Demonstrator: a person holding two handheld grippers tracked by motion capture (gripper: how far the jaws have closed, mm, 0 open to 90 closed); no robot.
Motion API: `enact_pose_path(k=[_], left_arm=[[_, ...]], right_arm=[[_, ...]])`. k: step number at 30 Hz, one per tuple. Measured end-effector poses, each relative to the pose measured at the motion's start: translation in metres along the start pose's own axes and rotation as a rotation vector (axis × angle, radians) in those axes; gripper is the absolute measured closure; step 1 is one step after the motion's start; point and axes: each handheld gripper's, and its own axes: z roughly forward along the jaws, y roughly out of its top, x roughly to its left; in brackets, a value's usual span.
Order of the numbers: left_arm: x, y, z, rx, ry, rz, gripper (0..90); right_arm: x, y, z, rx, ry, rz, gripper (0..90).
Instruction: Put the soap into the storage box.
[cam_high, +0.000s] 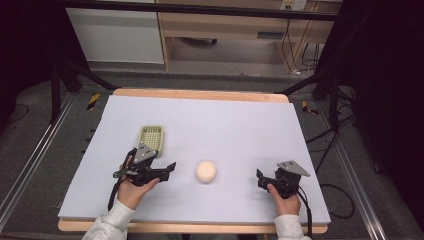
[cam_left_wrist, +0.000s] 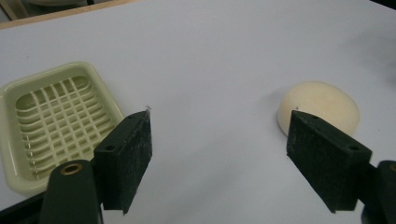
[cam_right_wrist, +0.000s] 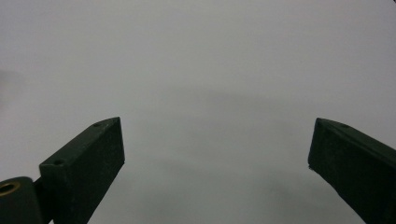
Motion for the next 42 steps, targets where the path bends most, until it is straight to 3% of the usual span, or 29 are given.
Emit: enact_pose_path(k=[21, 25, 29, 42], left_arm=[[-0.030, 0.016, 0.025, 0.025, -0.047, 0.035, 22.7], [-0.037, 0.018, 0.029, 0.037, -0.053, 0.060, 22.7], [-0.041, 0.020, 0.032, 0.032, -0.061, 0.050, 22.6], [-0.056, 0.024, 0.044, 0.054, -0.087, 0.077, 21.7]], right_arm=[[0.000, 0.000, 0.000, 0.005, 0.008, 0.000, 4.1], [0.000, 0.000, 0.000, 0.001, 0.007, 0.001, 4.1], [0.000, 0.000, 0.000, 0.004, 0.008, 0.001, 4.1], [0.000, 0.000, 0.000, 0.002, 0.007, -0.001, 4.0]])
